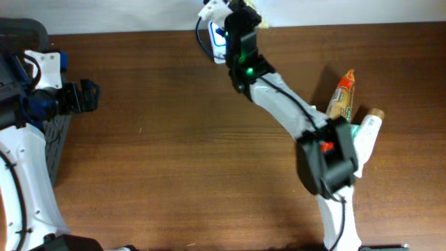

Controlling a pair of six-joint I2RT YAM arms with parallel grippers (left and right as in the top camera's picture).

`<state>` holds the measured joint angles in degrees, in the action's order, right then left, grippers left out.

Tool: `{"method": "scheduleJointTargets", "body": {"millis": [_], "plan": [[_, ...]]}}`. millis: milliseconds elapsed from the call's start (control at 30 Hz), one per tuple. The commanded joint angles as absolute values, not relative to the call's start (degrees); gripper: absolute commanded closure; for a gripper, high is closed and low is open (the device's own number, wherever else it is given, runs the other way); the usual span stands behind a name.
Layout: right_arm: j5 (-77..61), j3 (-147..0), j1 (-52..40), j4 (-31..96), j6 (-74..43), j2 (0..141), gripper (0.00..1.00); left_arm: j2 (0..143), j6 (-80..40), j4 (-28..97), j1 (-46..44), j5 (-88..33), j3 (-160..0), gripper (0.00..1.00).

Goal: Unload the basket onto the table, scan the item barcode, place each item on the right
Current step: 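Lift the white snack bag and hold it under the barcode scanner, then carry the white snack bag right and drop it on the pile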

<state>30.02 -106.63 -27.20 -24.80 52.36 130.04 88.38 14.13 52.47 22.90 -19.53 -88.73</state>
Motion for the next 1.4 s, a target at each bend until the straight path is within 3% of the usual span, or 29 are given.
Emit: {"method": "scheduleJointTargets", "body": {"millis": [0,500,667,800,967,1167,1233,1367], "plan": [[27.22,-107.68,-27.38,-34.33,68.90,137.43,0.96,88.05,14.68,52.56,23.05,-20.14,-88.92,0.01],[24.62,-107.68,-28.29,-34.59,70.04,139.63,0.96,88.05,14.68,52.56,23.05,-20.14,-88.92,0.01],[28.21,-107.68,-28.34,-33.17,59.24,132.79,0.96,88.05,14.68,52.56,23.05,-20.14,-88.92,0.01],[30.22,-107.68,-29.95,-14.20,54.08,125.12,0.96,88.05,14.68,52.56,23.05,-20.14,-88.92,0.01],[11.11,-107.68,-29.39,25.58,21.63,108.57,0.96,88.05,14.68,52.56,23.05,-20.14,-88.92,0.01],[-1.50,-107.66,-24.49,63.92,-0.62,98.76,0.96,88.05,14.68,52.58,23.05,-20.14,-88.92,0.01],[-1.54,-105.62,-20.10,73.52,-4.34,100.01,0.96,88.05,14.68,52.56,23.05,-20.14,-88.92,0.01],[-3.01,-98.50,-11.29,75.44,-12.84,101.65,0.96,88.05,14.68,52.58,23.05,-20.16,-88.92,0.01]]}}
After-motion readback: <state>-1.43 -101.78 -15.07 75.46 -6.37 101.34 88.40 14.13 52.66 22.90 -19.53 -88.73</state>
